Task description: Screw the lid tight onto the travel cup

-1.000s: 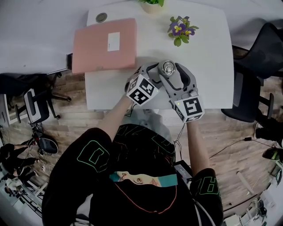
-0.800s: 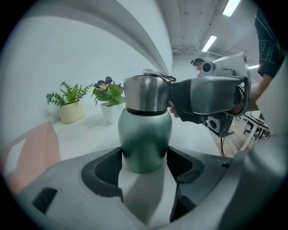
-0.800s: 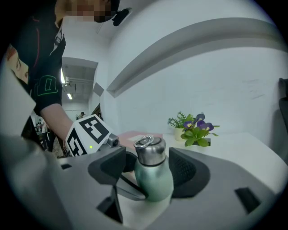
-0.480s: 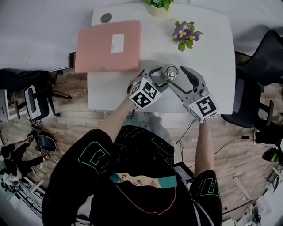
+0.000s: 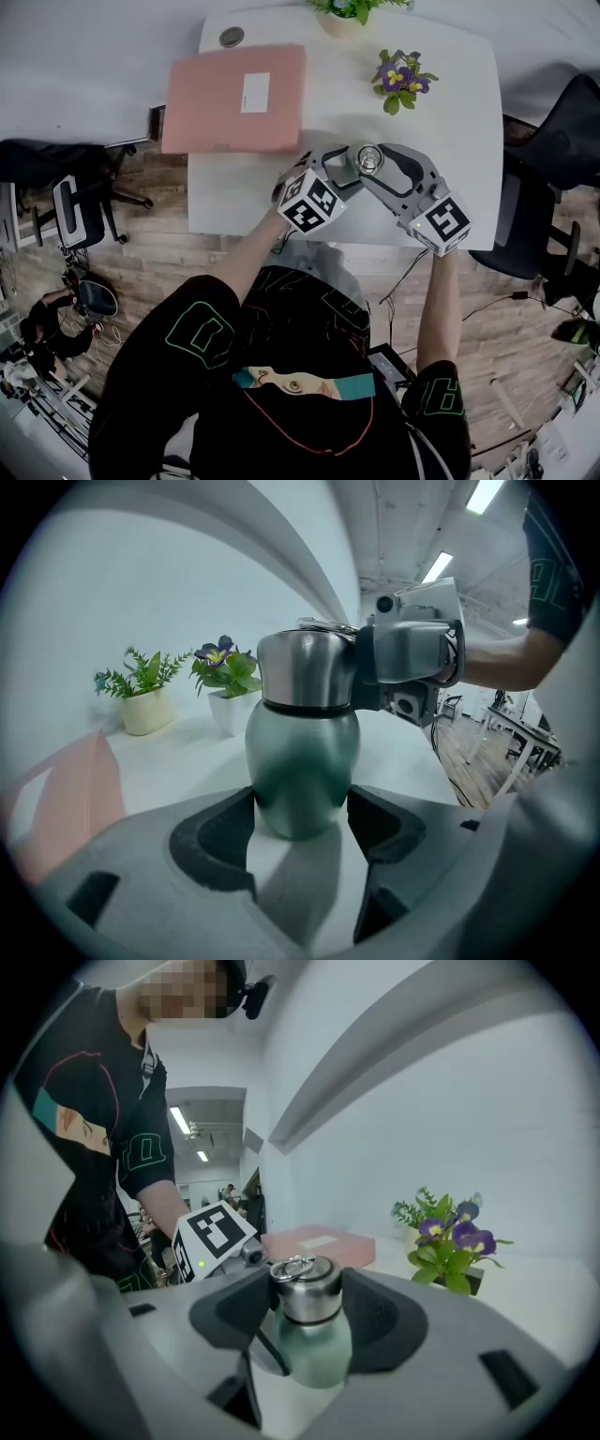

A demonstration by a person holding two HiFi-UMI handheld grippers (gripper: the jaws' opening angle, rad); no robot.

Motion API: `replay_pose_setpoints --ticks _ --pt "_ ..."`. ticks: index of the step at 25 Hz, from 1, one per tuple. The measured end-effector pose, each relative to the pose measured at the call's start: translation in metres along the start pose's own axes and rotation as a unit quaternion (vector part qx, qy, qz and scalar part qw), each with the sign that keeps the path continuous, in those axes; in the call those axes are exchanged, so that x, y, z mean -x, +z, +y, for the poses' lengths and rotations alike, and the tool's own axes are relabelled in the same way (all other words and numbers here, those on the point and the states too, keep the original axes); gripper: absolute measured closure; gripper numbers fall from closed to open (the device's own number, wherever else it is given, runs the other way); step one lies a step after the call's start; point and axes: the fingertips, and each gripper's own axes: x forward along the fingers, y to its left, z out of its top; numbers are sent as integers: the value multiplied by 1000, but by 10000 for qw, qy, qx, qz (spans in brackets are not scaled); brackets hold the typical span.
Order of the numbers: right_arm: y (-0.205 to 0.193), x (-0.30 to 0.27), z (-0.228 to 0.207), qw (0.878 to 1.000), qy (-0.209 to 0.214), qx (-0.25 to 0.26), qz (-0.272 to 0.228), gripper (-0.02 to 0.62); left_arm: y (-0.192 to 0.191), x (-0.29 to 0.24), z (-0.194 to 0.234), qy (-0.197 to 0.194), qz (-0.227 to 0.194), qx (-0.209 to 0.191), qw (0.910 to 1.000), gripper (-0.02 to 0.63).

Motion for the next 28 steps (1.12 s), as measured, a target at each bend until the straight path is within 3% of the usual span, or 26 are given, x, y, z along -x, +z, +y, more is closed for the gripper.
replay_pose_setpoints --ticks 6,11,20,24,28 --pt "-2 0 1 9979 -563 -157 -278 353 -4 1 0 22 -14 0 10000 284" --pt "-5 3 1 9903 -1310 -240 -397 354 -4 0 -1 37 -4 10 10000 284" --pt "-2 2 0 9533 -2810 -688 -871 354 -5 -1 0 99 6 47 9999 285" --pt "-9 3 -2 9482 -2974 -864 -704 354 -5 -3 1 126 -6 108 9999 285" --pt "-3 1 2 9586 -2740 -547 -548 350 -6 -2 0 146 -39 166 9997 285"
